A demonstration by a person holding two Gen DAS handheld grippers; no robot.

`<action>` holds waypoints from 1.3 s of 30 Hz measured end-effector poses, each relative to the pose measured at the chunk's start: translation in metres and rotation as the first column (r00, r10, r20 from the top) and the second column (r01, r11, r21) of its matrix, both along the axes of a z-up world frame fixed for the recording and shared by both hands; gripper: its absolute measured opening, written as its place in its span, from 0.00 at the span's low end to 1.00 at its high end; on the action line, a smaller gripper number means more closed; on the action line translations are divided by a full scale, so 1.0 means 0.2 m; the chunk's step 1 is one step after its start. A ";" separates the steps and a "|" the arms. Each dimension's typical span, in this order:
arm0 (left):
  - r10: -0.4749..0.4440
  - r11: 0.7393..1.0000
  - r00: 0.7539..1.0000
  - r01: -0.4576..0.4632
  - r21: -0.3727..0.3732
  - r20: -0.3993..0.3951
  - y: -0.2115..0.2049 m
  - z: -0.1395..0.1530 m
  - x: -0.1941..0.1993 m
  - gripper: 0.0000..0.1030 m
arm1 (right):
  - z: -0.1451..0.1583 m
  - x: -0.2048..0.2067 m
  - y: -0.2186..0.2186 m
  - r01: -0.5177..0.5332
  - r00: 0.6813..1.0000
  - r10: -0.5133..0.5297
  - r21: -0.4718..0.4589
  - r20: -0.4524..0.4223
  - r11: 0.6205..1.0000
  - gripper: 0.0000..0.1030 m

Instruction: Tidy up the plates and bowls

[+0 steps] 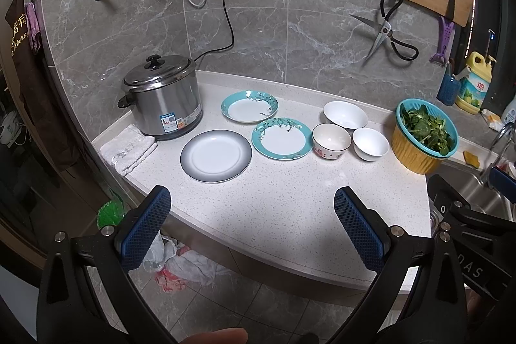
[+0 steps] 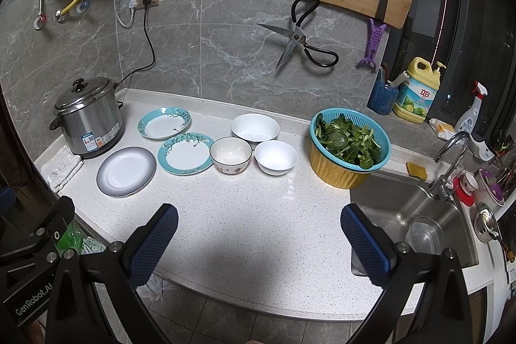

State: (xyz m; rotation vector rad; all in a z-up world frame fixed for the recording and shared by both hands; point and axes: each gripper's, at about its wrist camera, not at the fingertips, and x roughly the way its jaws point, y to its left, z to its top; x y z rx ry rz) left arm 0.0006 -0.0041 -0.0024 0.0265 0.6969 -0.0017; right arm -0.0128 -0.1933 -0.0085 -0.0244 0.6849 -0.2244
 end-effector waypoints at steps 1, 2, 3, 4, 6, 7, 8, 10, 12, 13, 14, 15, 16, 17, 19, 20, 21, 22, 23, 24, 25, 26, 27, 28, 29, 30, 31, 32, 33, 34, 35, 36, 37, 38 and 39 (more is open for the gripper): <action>0.000 1.000 1.000 0.000 0.000 0.000 0.00 0.00 0.00 1.00 | 0.00 0.00 0.00 0.000 1.000 0.000 0.000 0.000 1.000 1.00; 0.000 1.000 1.000 0.000 0.000 0.000 0.00 0.00 0.00 1.00 | 0.00 0.00 0.00 0.000 1.000 0.000 0.000 0.000 1.000 1.00; 0.000 1.000 1.000 0.000 0.000 0.000 0.00 0.00 0.00 1.00 | 0.00 0.00 0.00 0.000 1.000 0.000 0.000 -0.001 1.000 1.00; 0.000 1.000 1.000 0.000 0.001 0.000 0.00 0.00 0.00 1.00 | 0.00 0.00 0.00 0.000 1.000 0.000 0.000 -0.001 1.000 1.00; 0.000 1.000 1.000 0.000 0.000 -0.001 0.00 0.00 0.00 1.00 | 0.00 0.00 0.00 0.000 1.000 0.000 0.000 -0.002 1.000 1.00; 0.000 1.000 1.000 0.000 0.000 -0.001 0.00 0.00 0.00 1.00 | 0.00 0.01 0.00 0.000 1.000 0.000 0.000 -0.002 1.000 1.00; 0.000 1.000 1.000 0.000 0.000 -0.001 0.00 0.00 0.00 1.00 | 0.00 0.01 0.00 0.000 1.000 0.000 0.000 -0.001 1.000 1.00; 0.000 1.000 1.000 0.000 0.000 -0.002 0.00 0.00 0.00 1.00 | 0.00 0.01 0.00 0.000 1.000 0.000 0.001 -0.003 1.000 1.00; 0.000 1.000 1.000 0.000 0.000 -0.003 -0.01 -0.02 0.01 1.00 | 0.00 0.01 0.01 0.000 1.000 0.000 0.000 -0.003 1.000 1.00; 0.000 1.000 1.000 0.000 0.000 -0.002 -0.01 -0.02 0.01 1.00 | 0.00 0.01 0.01 0.000 1.000 0.000 0.000 -0.003 1.000 1.00; 0.000 1.000 1.000 0.000 0.000 -0.002 -0.01 -0.02 0.01 1.00 | 0.00 0.01 0.01 0.000 1.000 0.000 0.001 -0.003 1.000 1.00; 0.000 1.000 1.000 0.000 0.000 -0.003 -0.01 -0.02 0.01 1.00 | 0.00 0.01 0.01 0.000 1.000 0.000 0.000 -0.003 1.000 1.00; 0.001 1.000 1.000 -0.001 0.000 -0.003 -0.01 -0.02 0.01 1.00 | 0.00 0.01 0.01 0.000 1.000 0.000 0.000 -0.004 1.000 1.00; 0.000 1.000 1.000 0.000 0.000 -0.004 -0.01 -0.02 0.01 1.00 | 0.00 0.01 0.01 0.000 1.000 0.000 0.000 -0.004 1.000 1.00; 0.000 1.000 1.000 0.000 0.000 -0.003 -0.01 -0.02 0.01 1.00 | 0.00 0.01 0.01 0.000 1.000 0.000 0.000 -0.004 1.000 1.00; 0.000 1.000 1.000 0.000 0.000 -0.003 -0.02 -0.02 0.01 1.00 | 0.00 0.01 0.01 0.000 1.000 0.000 0.001 -0.004 1.000 1.00; 0.000 1.000 1.000 0.000 0.000 -0.004 -0.03 -0.03 0.02 1.00 | 0.00 0.01 0.01 0.000 1.000 0.000 0.001 -0.004 1.000 1.00; 0.000 1.000 1.000 0.000 0.000 -0.004 -0.03 -0.03 0.02 1.00 | 0.00 0.01 0.01 0.000 1.000 0.000 0.001 -0.004 1.000 1.00; 0.000 1.000 1.000 0.000 0.000 -0.005 -0.03 -0.03 0.02 1.00 | 0.00 0.01 0.01 0.000 1.000 0.000 0.000 -0.004 1.000 1.00; 0.000 1.000 1.000 0.000 0.000 -0.004 -0.03 -0.03 0.02 1.00 | 0.00 0.01 0.01 0.000 1.000 0.000 0.000 -0.004 1.000 1.00; -0.001 1.000 1.000 0.001 -0.001 -0.005 -0.03 -0.03 0.02 1.00 | 0.00 0.01 0.01 0.000 1.000 0.000 0.001 -0.004 1.000 1.00; 0.000 1.000 1.000 0.000 0.000 -0.006 -0.03 -0.03 0.02 1.00 | 0.00 0.01 0.01 0.000 1.000 0.000 0.001 -0.005 1.000 1.00; 0.000 1.000 1.000 0.000 0.000 -0.005 -0.03 -0.03 0.02 1.00 | 0.00 0.02 0.01 0.001 1.000 -0.001 0.000 -0.005 1.000 1.00; 0.000 1.000 1.000 0.000 -0.001 -0.005 -0.03 -0.03 0.02 1.00 | 0.00 0.02 0.01 0.001 1.000 -0.001 0.001 -0.005 1.000 1.00; 0.000 1.000 1.000 0.000 0.000 -0.005 -0.03 -0.03 0.02 1.00 | 0.00 0.02 0.01 0.000 1.000 0.000 0.001 -0.005 1.000 1.00; -0.001 1.000 1.000 0.001 0.000 -0.005 -0.03 -0.03 0.02 1.00 | 0.00 0.01 0.01 0.001 1.000 -0.001 0.001 -0.005 1.000 1.00; 0.000 1.000 1.000 0.000 0.000 -0.005 -0.03 -0.03 0.02 1.00 | 0.00 0.02 0.01 0.001 1.000 -0.001 0.001 -0.005 1.000 1.00; 0.000 1.000 1.000 0.000 0.000 -0.005 -0.03 -0.03 0.02 1.00 | 0.00 0.02 0.01 0.000 1.000 0.000 0.001 -0.005 1.000 1.00; 0.000 1.000 1.000 0.000 -0.001 -0.007 -0.03 -0.03 0.02 1.00 | 0.00 0.02 0.01 0.000 1.000 0.000 0.001 -0.006 1.000 1.00; 0.000 1.000 1.000 0.000 -0.001 -0.006 -0.03 -0.03 0.02 1.00 | 0.00 0.01 0.01 0.000 1.000 0.000 0.000 -0.005 1.000 1.00; 0.000 1.000 1.000 0.000 0.000 -0.006 -0.03 -0.03 0.02 1.00 | 0.00 0.01 0.01 0.000 1.000 0.000 0.000 -0.005 1.000 1.00; 0.000 1.000 1.000 0.000 0.000 -0.006 -0.03 -0.03 0.02 1.00 | 0.00 0.01 0.01 0.001 1.000 -0.001 0.001 -0.006 1.000 1.00; 0.000 1.000 1.000 0.000 0.000 -0.006 -0.03 -0.03 0.02 1.00 | 0.00 0.01 0.01 0.000 1.000 0.000 0.001 -0.006 1.000 1.00; 0.000 1.000 1.000 0.000 -0.001 -0.006 -0.03 -0.03 0.02 1.00 | 0.00 0.01 0.01 0.000 1.000 0.000 0.001 -0.006 1.000 1.00; 0.000 1.000 1.000 0.000 -0.001 -0.007 -0.03 -0.03 0.02 1.00 | 0.00 0.01 0.01 0.000 1.000 0.000 0.001 -0.006 1.000 1.00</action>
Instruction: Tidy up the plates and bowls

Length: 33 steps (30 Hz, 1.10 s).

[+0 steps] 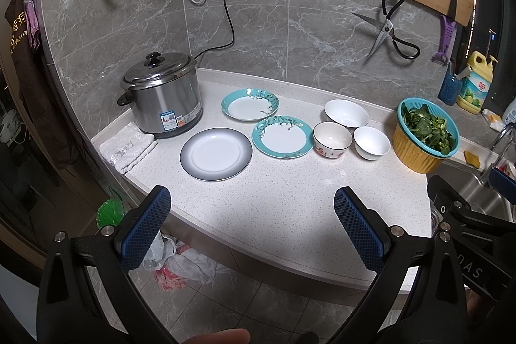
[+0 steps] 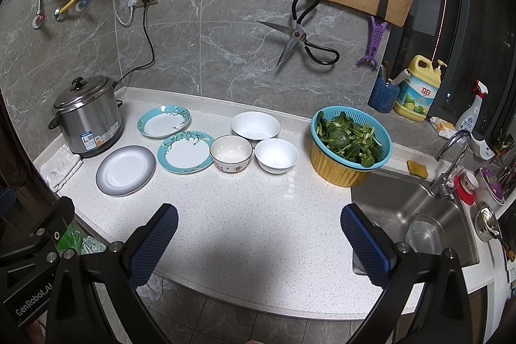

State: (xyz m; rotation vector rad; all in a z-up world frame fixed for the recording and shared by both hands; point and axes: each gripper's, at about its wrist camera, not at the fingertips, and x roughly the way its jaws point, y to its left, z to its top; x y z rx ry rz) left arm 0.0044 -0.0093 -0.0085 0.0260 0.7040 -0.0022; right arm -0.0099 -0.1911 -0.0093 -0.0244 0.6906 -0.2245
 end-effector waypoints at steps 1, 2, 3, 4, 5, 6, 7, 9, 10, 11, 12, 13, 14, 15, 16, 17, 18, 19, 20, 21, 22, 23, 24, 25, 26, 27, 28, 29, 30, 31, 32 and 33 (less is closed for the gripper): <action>0.000 1.000 1.000 0.000 0.000 0.000 0.00 0.00 0.00 1.00 | 0.00 0.00 0.00 0.000 1.000 0.000 0.000 -0.001 1.000 1.00; 0.000 1.000 1.000 0.000 0.000 0.000 0.00 0.00 0.00 1.00 | 0.00 0.00 0.00 0.000 1.000 0.000 0.000 -0.001 1.000 1.00; 0.000 1.000 1.000 0.000 0.000 0.000 0.00 0.00 0.00 1.00 | 0.00 0.00 0.00 0.000 1.000 0.000 0.000 -0.001 1.000 1.00; 0.000 1.000 1.000 0.000 0.000 0.000 0.00 0.00 0.00 1.00 | 0.00 0.00 0.00 0.000 1.000 0.000 0.000 -0.001 1.000 1.00; -0.001 1.000 1.000 0.001 0.000 0.000 0.00 0.00 0.00 1.00 | 0.00 0.00 0.00 0.000 1.000 0.000 0.000 -0.001 1.000 1.00; 0.000 1.000 1.000 0.000 0.000 0.000 0.00 0.00 0.00 1.00 | 0.00 0.00 0.00 0.000 1.000 0.000 0.000 -0.001 1.000 1.00; 0.000 1.000 1.000 0.000 0.000 0.000 0.00 0.00 0.00 1.00 | 0.00 0.00 0.00 0.000 1.000 0.000 0.000 -0.001 1.000 1.00; -0.001 1.000 1.000 0.001 0.000 0.000 0.00 0.00 0.00 1.00 | 0.00 0.00 0.00 0.000 1.000 0.000 0.000 -0.001 1.000 1.00; 0.000 1.000 1.000 0.000 0.000 -0.001 0.00 0.00 0.00 1.00 | 0.00 0.00 0.00 0.000 1.000 0.000 0.000 -0.001 1.000 1.00; -0.001 1.000 1.000 0.001 0.000 -0.001 0.00 0.00 0.00 1.00 | 0.00 0.00 0.00 0.000 1.000 0.000 0.000 -0.002 1.000 1.00; -0.001 1.000 1.000 0.001 0.000 0.000 0.00 0.00 0.00 1.00 | 0.00 0.00 0.00 0.001 1.000 -0.001 0.000 -0.001 1.000 1.00; 0.000 1.000 1.000 0.000 0.000 0.000 0.00 0.00 0.00 1.00 | 0.00 0.00 0.00 0.001 1.000 -0.001 -0.001 -0.001 1.000 1.00; 0.000 1.000 1.000 0.000 0.000 0.000 0.00 0.00 0.00 1.00 | 0.00 0.00 0.00 0.000 1.000 0.000 0.001 -0.001 1.000 1.00; 0.000 1.000 1.000 0.000 0.000 -0.001 0.00 0.00 0.00 1.00 | 0.00 0.00 0.00 0.000 1.000 0.000 0.001 -0.002 1.000 1.00; -0.001 1.000 1.000 0.001 -0.001 -0.001 0.00 0.00 0.00 1.00 | 0.00 0.00 0.00 0.000 1.000 0.000 0.001 -0.002 1.000 1.00; -0.001 1.000 1.000 0.001 -0.001 -0.002 0.00 0.00 0.00 1.00 | 0.00 0.00 0.00 0.000 1.000 0.000 0.000 -0.002 1.000 1.00; 0.000 1.000 1.000 0.000 -0.001 -0.002 0.00 0.00 0.00 1.00 | 0.00 0.00 0.00 0.000 1.000 0.000 -0.001 -0.002 1.000 1.00; -0.001 1.000 1.000 0.001 -0.002 -0.003 0.00 -0.01 0.00 1.00 | 0.00 0.00 0.01 0.001 1.000 -0.001 0.000 -0.003 1.000 1.00; -0.002 1.000 1.000 0.002 -0.003 -0.004 0.00 -0.04 0.00 1.00 | 0.00 0.00 0.01 0.001 1.000 -0.001 0.000 -0.003 1.000 1.00; -0.003 1.000 1.000 0.003 -0.003 -0.005 0.00 -0.05 0.00 1.00 | 0.01 0.01 0.01 0.001 1.000 -0.001 0.000 -0.003 1.000 1.00; -0.005 1.000 1.000 0.005 -0.007 -0.008 0.05 -0.08 0.00 1.00 | 0.01 0.01 0.02 0.002 1.000 -0.002 -0.001 -0.004 1.000 1.00; -0.008 1.000 1.000 0.008 -0.009 -0.011 0.05 -0.09 0.01 1.00 | 0.01 0.01 0.02 0.003 1.000 -0.003 -0.001 -0.005 1.000 1.00; -0.018 1.000 1.000 0.018 -0.015 -0.019 0.07 -0.12 0.02 1.00 | -0.01 0.00 0.02 0.004 1.000 -0.004 0.001 -0.007 1.000 1.00; -0.025 1.000 0.999 0.025 -0.019 -0.023 0.08 -0.13 0.02 1.00 | -0.03 0.00 0.03 0.004 1.000 -0.004 0.003 -0.010 1.000 1.00; -0.035 0.999 0.999 0.034 -0.027 -0.032 0.09 -0.15 0.03 1.00 | -0.04 0.01 0.04 0.005 1.000 -0.005 0.005 -0.013 1.000 1.00; -0.054 0.998 0.997 0.052 -0.045 -0.052 0.12 -0.19 0.04 1.00 | -0.04 0.03 0.04 0.006 1.000 -0.006 0.008 -0.015 1.000 1.00; -0.064 0.997 0.996 0.061 -0.055 -0.063 0.15 -0.23 0.06 1.00 | -0.06 0.04 0.06 0.005 1.000 -0.005 0.012 -0.019 1.000 1.00; -0.070 0.996 0.995 0.065 -0.060 -0.073 0.17 -0.25 0.06 1.00 | -0.09 0.07 0.09 0.002 1.000 -0.002 0.018 -0.024 1.000 1.00; -0.074 0.996 0.992 0.067 -0.065 -0.099 0.25 -0.31 0.09 1.00 | -0.12 0.08 0.11 -0.001 1.000 0.002 0.026 -0.028 1.000 1.00; -0.074 0.995 0.990 0.066 -0.069 -0.119 0.34 -0.36 0.12 1.00 | -0.15 0.10 0.14 -0.003 1.000 0.004 0.032 -0.030 0.999 1.00; -0.071 0.996 0.988 0.062 -0.070 -0.137 0.41 -0.39 0.14 1.00 | -0.18 0.12 0.17 -0.012 0.999 0.014 0.053 -0.031 0.999 1.00; -0.063 0.996 0.985 0.053 -0.070 -0.161 0.49 -0.45 0.17 1.00 | -0.21 0.14 0.19 -0.019 0.999 0.022 0.071 -0.034 0.997 1.00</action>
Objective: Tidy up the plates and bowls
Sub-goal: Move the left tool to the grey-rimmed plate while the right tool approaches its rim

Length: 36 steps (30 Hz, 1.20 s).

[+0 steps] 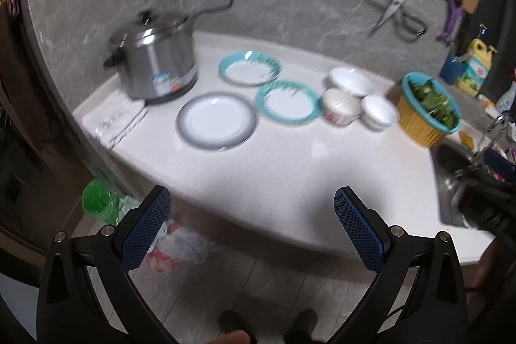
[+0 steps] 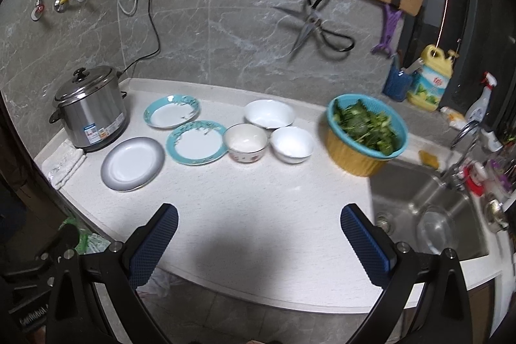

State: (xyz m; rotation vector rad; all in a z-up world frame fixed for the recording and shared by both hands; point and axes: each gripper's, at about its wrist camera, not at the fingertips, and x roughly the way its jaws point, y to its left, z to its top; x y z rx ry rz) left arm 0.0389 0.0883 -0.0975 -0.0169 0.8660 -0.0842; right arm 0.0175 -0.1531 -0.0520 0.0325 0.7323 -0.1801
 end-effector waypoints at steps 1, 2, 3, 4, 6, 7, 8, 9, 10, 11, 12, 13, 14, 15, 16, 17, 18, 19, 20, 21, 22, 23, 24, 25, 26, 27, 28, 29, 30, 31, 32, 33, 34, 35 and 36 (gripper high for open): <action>0.005 1.000 1.000 -0.005 -0.003 -0.022 0.09 -0.03 0.03 1.00 | -0.04 0.02 0.02 -0.006 1.000 0.006 0.022 -0.009 1.000 1.00; 0.008 1.000 0.998 -0.009 -0.010 -0.058 0.19 -0.11 0.08 1.00 | -0.06 0.04 0.04 -0.013 1.000 0.014 0.041 -0.014 0.999 1.00; 0.008 1.000 0.996 -0.009 -0.015 -0.088 0.25 -0.17 0.12 1.00 | -0.10 0.06 0.05 -0.028 0.999 0.029 0.068 -0.016 0.997 1.00; 0.006 1.000 0.992 -0.009 -0.020 -0.124 0.33 -0.25 0.17 0.99 | -0.14 0.09 0.07 -0.050 0.998 0.052 0.108 -0.019 0.993 1.00; 0.013 1.000 0.987 -0.015 -0.010 -0.161 0.49 -0.40 0.28 0.98 | -0.22 0.16 0.11 -0.105 0.994 0.111 0.199 -0.019 0.974 1.00; 0.017 1.000 0.985 -0.018 -0.005 -0.175 0.53 -0.44 0.33 0.98 | -0.27 0.22 0.14 -0.124 0.991 0.134 0.228 -0.025 0.966 1.00; 0.011 1.000 0.983 -0.013 -0.011 -0.186 0.58 -0.49 0.38 0.98 | -0.30 0.26 0.17 -0.137 0.988 0.149 0.240 -0.033 0.961 1.00; -0.009 1.000 0.982 0.004 -0.024 -0.188 0.63 -0.53 0.47 0.98 | -0.35 0.34 0.20 -0.165 0.982 0.183 0.264 -0.043 0.950 1.00; -0.015 1.000 0.984 0.010 -0.028 -0.178 0.67 -0.56 0.54 0.98 | -0.38 0.39 0.22 -0.181 0.979 0.201 0.278 -0.045 0.943 0.98; -0.018 0.999 0.986 0.013 -0.033 -0.168 0.71 -0.59 0.62 0.98 | -0.43 0.46 0.24 -0.204 0.972 0.229 0.311 -0.048 0.928 0.96; -0.021 0.999 0.987 0.013 -0.050 -0.157 0.75 -0.62 0.72 0.98 | -0.47 0.53 0.25 -0.221 0.966 0.254 0.345 -0.051 0.912 0.94; -0.020 0.998 0.989 0.011 -0.065 -0.149 0.78 -0.64 0.79 0.98 | -0.53 0.63 0.26 -0.237 0.958 0.281 0.389 -0.059 0.890 0.92; -0.024 0.996 0.990 0.012 -0.089 -0.139 0.82 -0.68 0.88 0.98 | -0.56 0.70 0.27 -0.241 0.954 0.292 0.410 -0.066 0.880 0.92; -0.028 0.995 0.989 0.014 -0.098 -0.144 0.83 -0.69 0.98 0.98 | -0.60 0.77 0.28 -0.245 0.950 0.305 0.436 -0.073 0.866 0.92; -0.028 0.995 0.987 0.012 -0.097 -0.161 0.85 -0.73 1.06 0.98 | -0.65 0.86 0.29 -0.246 0.945 0.316 0.462 -0.080 0.852 0.90; -0.027 0.996 0.981 0.010 -0.091 -0.190 0.86 -0.75 1.15 0.98 | -0.69 0.94 0.29 -0.243 0.941 0.327 0.491 -0.092 0.836 0.84; -0.034 0.997 0.975 0.017 -0.077 -0.218 0.86 -0.78 1.25 0.98 | -0.72 1.01 0.29 -0.238 0.936 0.337 0.517 -0.106 0.822 0.81; -0.041 0.998 0.970 0.028 -0.058 -0.240 0.86 -0.79 1.34 0.98 | -0.76 1.07 0.30 -0.239 0.928 0.354 0.545 -0.115 0.804 0.74; -0.049 0.999 0.964 0.045 -0.022 -0.262 0.86 -0.82 1.43 0.98 | -0.79 1.13 0.30 -0.249 0.919 0.376 0.568 -0.116 0.785 0.72; -0.056 0.998 0.962 0.060 0.005 -0.268 0.84 -0.83 1.52 0.98 | -0.82 1.18 0.31 -0.255 0.913 0.389 0.578 -0.119 0.775 0.70; -0.062 0.997 0.960 0.072 0.028 -0.271 0.84 -0.84 1.57 0.98 | -0.85 1.23 0.32 -0.261 0.907 0.402 0.588 -0.121 0.766 0.66; -0.062 0.996 0.958 0.077 0.040 -0.281 0.83 -0.86 1.61 0.98 | -0.88 1.27 0.32 -0.259 0.903 0.411 0.603 -0.127 0.755 0.62; -0.069 0.996 0.952 0.084 0.036 -0.298 0.84 -0.88 1.68 0.97 | -0.92 1.32 0.32 -0.242 0.901 0.409 0.616 -0.144 0.750 0.61; -0.091 0.995 0.947 0.100 0.015 -0.307 0.86 -0.90 1.74 0.94 | -0.96 1.36 0.32 -0.220 0.900 0.405 0.638 -0.158 0.738 0.59; -0.109 0.993 0.943 0.115 0.000 -0.313 0.85 -0.92 1.78 0.85 | -1.00 1.39 0.31 -0.205 0.902 0.403 0.669 -0.155 0.715 0.58; -0.139 0.990 0.934 0.140 -0.020 -0.329 0.85 -0.95 1.83 0.75 | -1.03 1.41 0.31 -0.191 0.904 0.399 0.690 -0.153 0.698 0.58; -0.159 0.987 0.926 0.156 -0.035 -0.341 0.86 -0.98 1.88 0.70 | -1.07 1.43 0.31 -0.167 0.908 0.387 0.705 -0.163 0.689 0.58; -0.180 0.984 0.918 0.171 -0.057 -0.354 0.87 -1.01 1.92 0.64 | -1.09 1.45 0.30 -0.153 0.910 0.378 0.710 -0.171 0.688 0.58; -0.202 0.979 0.908 0.188 -0.075 -0.367 0.88 -1.04 1.97 0.61 | -1.11 1.46 0.31 -0.138 0.919 0.354 0.700 -0.174 0.701 0.58; -0.217 0.976 0.903 0.201 -0.082 -0.371 0.89 -1.06 2.00 0.61 | -1.13 1.48 0.31 -0.120 0.922 0.340 0.703 -0.182 0.701 0.58; -0.232 0.973 0.898 0.214 -0.089 -0.374 0.90 -1.08 2.02 0.61 | -1.15 1.49 0.31 -0.107 0.927 0.327 0.707 -0.183 0.699 0.58; -0.240 0.971 0.891 0.219 -0.099 -0.385 0.92 -1.11 2.05 0.61 | -1.17 1.50 0.31 -0.088 0.932 0.309 0.711 -0.187 0.697 0.58; -0.247 0.969 0.885 0.218 -0.117 -0.394 0.93 -1.13 2.06 0.61 | -1.18 1.51 0.32 -0.073 0.934 0.298 0.713 -0.195 0.697 0.58; -0.258 0.965 0.879 0.218 -0.143 -0.400 0.95 -1.14 2.09 0.61 | -1.18 1.52 0.32 -0.071 0.939 0.289 0.721 -0.185 0.690 0.57; -0.271 0.960 0.876 0.217 -0.176 -0.400 0.97 -1.16 2.12 0.58 | -1.18 1.53 0.33 -0.065 0.940 0.285 0.724 -0.186 0.687 0.57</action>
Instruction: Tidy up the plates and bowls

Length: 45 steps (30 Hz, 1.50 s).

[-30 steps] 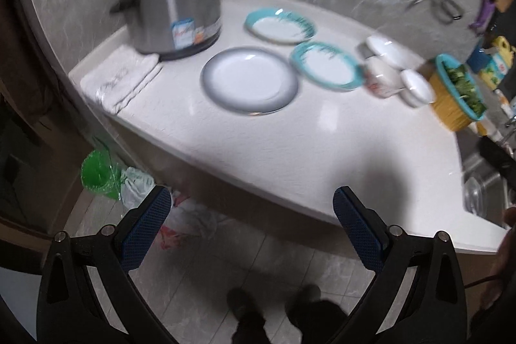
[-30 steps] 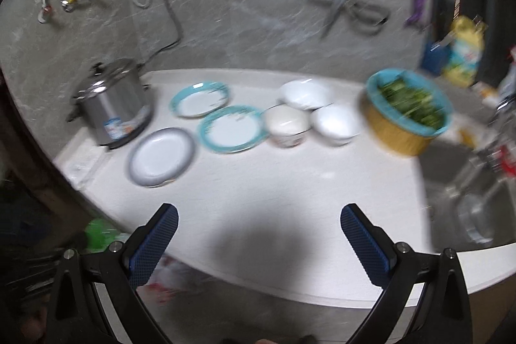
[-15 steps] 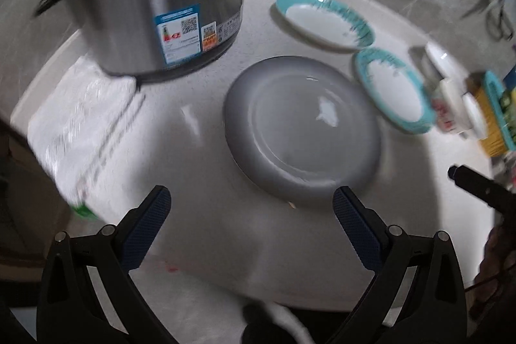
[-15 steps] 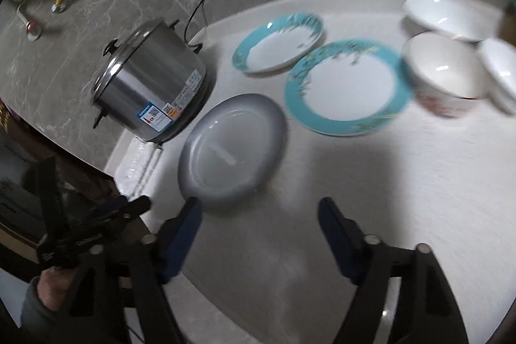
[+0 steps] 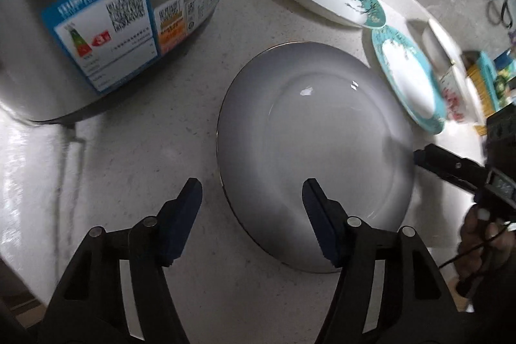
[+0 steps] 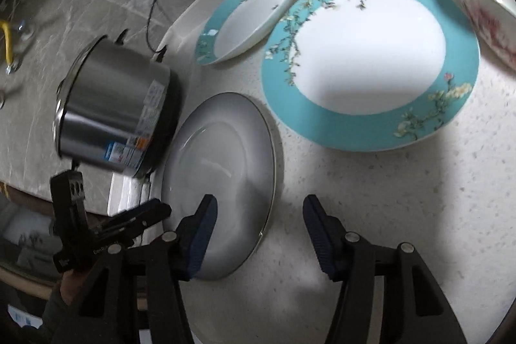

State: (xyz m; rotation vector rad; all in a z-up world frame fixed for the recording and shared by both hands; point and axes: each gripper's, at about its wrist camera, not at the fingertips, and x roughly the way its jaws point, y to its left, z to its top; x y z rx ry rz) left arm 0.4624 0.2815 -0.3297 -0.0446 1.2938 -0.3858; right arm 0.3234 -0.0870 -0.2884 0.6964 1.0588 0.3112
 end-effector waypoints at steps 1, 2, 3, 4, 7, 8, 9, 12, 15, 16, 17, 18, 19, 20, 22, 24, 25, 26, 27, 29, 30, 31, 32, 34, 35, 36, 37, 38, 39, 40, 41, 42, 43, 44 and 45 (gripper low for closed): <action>0.000 1.000 1.000 0.000 -0.013 -0.005 0.01 -0.01 0.01 0.56 | 0.00 0.01 0.01 0.007 1.000 -0.007 0.001 -0.002 1.000 0.57; -0.006 1.000 1.000 0.006 -0.023 -0.004 0.01 -0.02 0.03 0.56 | 0.00 0.02 0.02 0.012 1.000 -0.012 0.000 -0.003 1.000 0.57; -0.018 0.999 1.000 0.018 -0.028 -0.005 0.01 -0.02 0.06 0.56 | 0.00 0.02 0.02 0.012 1.000 -0.012 0.000 -0.003 1.000 0.57; -0.027 0.999 1.000 0.026 -0.033 -0.007 0.01 -0.02 0.06 0.56 | 0.00 0.02 0.02 0.015 1.000 -0.015 -0.001 -0.004 1.000 0.57; -0.050 0.997 0.999 0.049 -0.060 -0.016 -0.01 -0.03 0.11 0.55 | 0.00 0.00 0.01 0.024 1.000 -0.024 0.023 -0.001 0.999 0.57; -0.058 0.996 0.998 0.057 -0.069 -0.019 -0.02 -0.02 0.11 0.54 | -0.01 0.00 0.01 0.019 1.000 -0.019 0.036 0.014 0.999 0.57; -0.068 0.996 0.998 0.067 -0.064 -0.019 -0.03 -0.02 0.13 0.52 | -0.02 0.00 0.01 0.014 1.000 -0.015 0.047 0.022 0.999 0.57; -0.081 0.995 0.997 0.080 -0.052 -0.013 -0.04 -0.02 0.13 0.51 | -0.03 0.02 0.02 -0.015 1.000 0.015 0.074 0.005 0.997 0.56; -0.068 0.996 0.997 0.067 -0.056 -0.018 -0.09 -0.02 0.13 0.51 | -0.03 0.05 0.04 -0.067 0.998 0.068 0.069 -0.004 0.995 0.51; -0.064 0.997 0.998 0.063 -0.052 -0.019 -0.10 -0.01 0.14 0.51 | -0.03 0.06 0.04 -0.070 0.997 0.071 0.071 -0.014 0.995 0.48; -0.057 0.997 0.998 0.056 -0.048 -0.019 -0.10 -0.02 0.14 0.51 | -0.03 0.07 0.04 -0.065 0.998 0.067 0.077 -0.021 0.995 0.48; -0.049 0.998 0.999 0.048 -0.048 -0.021 -0.10 -0.02 0.14 0.51 | -0.03 0.08 0.03 -0.059 0.998 0.061 0.085 -0.031 0.995 0.48; -0.045 0.998 0.999 0.044 -0.052 -0.020 -0.11 -0.01 0.14 0.51 | -0.04 0.08 0.03 -0.052 0.998 0.056 0.095 -0.037 0.994 0.48; -0.044 0.998 0.999 0.043 -0.053 -0.018 -0.09 -0.01 0.14 0.51 | -0.04 0.09 0.02 -0.042 0.998 0.047 0.105 -0.041 0.994 0.48; -0.050 0.998 0.999 0.050 -0.045 -0.008 -0.10 -0.01 0.13 0.51 | -0.05 0.10 0.01 -0.027 0.999 0.033 0.120 -0.044 0.992 0.48; -0.060 0.998 0.998 0.060 -0.023 -0.002 -0.11 -0.01 0.13 0.51 | -0.04 0.10 0.01 -0.022 0.998 0.028 0.112 -0.052 0.994 0.48; -0.063 0.998 0.998 0.063 -0.015 0.002 -0.11 -0.01 0.13 0.51 | -0.04 0.11 0.02 -0.020 0.997 0.026 0.084 -0.068 0.996 0.44; -0.061 0.998 0.998 0.061 -0.010 0.004 -0.11 -0.01 0.12 0.51 | -0.03 0.11 0.02 -0.023 0.996 0.028 0.059 -0.080 0.998 0.37; -0.054 0.999 0.999 0.054 -0.007 0.005 -0.11 -0.01 0.12 0.51 | -0.03 0.12 0.03 -0.027 0.995 0.029 0.022 -0.097 0.999 0.31; -0.043 0.999 0.999 0.043 0.000 0.003 -0.10 -0.01 0.13 0.42 | -0.03 0.14 0.03 -0.036 0.991 0.033 -0.027 -0.131 0.999 0.15; -0.028 1.000 1.000 0.028 0.014 0.004 -0.09 -0.01 0.13 0.35 | -0.03 0.14 0.02 -0.037 0.990 0.033 -0.025 -0.137 0.999 0.15; -0.016 1.000 1.000 0.015 0.016 0.003 -0.07 -0.01 0.14 0.27 | -0.03 0.15 0.02 -0.037 0.989 0.032 -0.034 -0.142 0.999 0.15; -0.021 1.000 1.000 0.021 -0.001 -0.001 -0.06 -0.01 0.14 0.26 | -0.03 0.15 0.02 -0.037 0.989 0.031 -0.042 -0.146 0.998 0.15; -0.021 1.000 1.000 0.021 -0.010 -0.002 -0.05 0.00 0.14 0.26 | -0.03 0.15 0.02 -0.030 0.988 0.023 -0.045 -0.150 0.999 0.15; -0.021 1.000 1.000 0.021 -0.011 -0.005 -0.05 0.00 0.14 0.26 | -0.03 0.15 0.02 -0.026 0.988 0.019 -0.045 -0.150 0.999 0.16; -0.024 1.000 1.000 0.024 -0.014 -0.008 -0.05 0.00 0.14 0.25 | -0.03 0.14 0.02 -0.022 0.988 0.015 -0.045 -0.151 0.999 0.16; -0.025 0.999 1.000 0.025 -0.020 -0.010 -0.04 0.00 0.14 0.25 | -0.03 0.14 0.02 -0.018 0.988 0.010 -0.048 -0.152 0.999 0.16; -0.025 0.999 1.000 0.025 -0.030 -0.014 -0.04 0.00 0.14 0.24 | -0.03 0.14 0.01 -0.015 0.988 0.007 -0.052 -0.153 0.999 0.16; -0.024 0.999 1.000 0.024 -0.039 -0.017 -0.03 0.00 0.14 0.24 | -0.03 0.13 0.01 -0.012 0.988 0.004 -0.052 -0.153 0.999 0.16; -0.024 0.999 1.000 0.023 -0.047 -0.020 -0.03 0.00 0.14 0.23 | -0.02 0.13 0.01 -0.010 0.988 0.001 -0.055 -0.154 0.998 0.16; -0.025 0.998 0.999 0.024 -0.053 -0.021 -0.03 0.00 0.14 0.23 | -0.02 0.12 0.02 -0.008 0.988 -0.002 -0.059 -0.156 0.998 0.16; -0.028 0.998 0.999 0.027 -0.055 -0.021 -0.03 0.00 0.12 0.22 | -0.02 0.11 0.02 -0.007 0.987 -0.003 -0.062 -0.158 0.998 0.16; -0.031 0.998 0.999 0.029 -0.054 -0.021 -0.03 0.00 0.12 0.22 | -0.02 0.10 0.02 -0.007 0.987 -0.003 -0.063 -0.159 0.998 0.16; -0.036 0.998 0.999 0.035 -0.052 -0.020 -0.03 0.00 0.11 0.22 | -0.02 0.09 0.02 -0.006 0.987 -0.004 -0.065 -0.159 0.998 0.16; -0.041 0.998 0.999 0.040 -0.050 -0.019 -0.03 0.00 0.09 0.22 | -0.02 0.08 0.02 -0.006 0.987 -0.005 -0.069 -0.159 0.998 0.16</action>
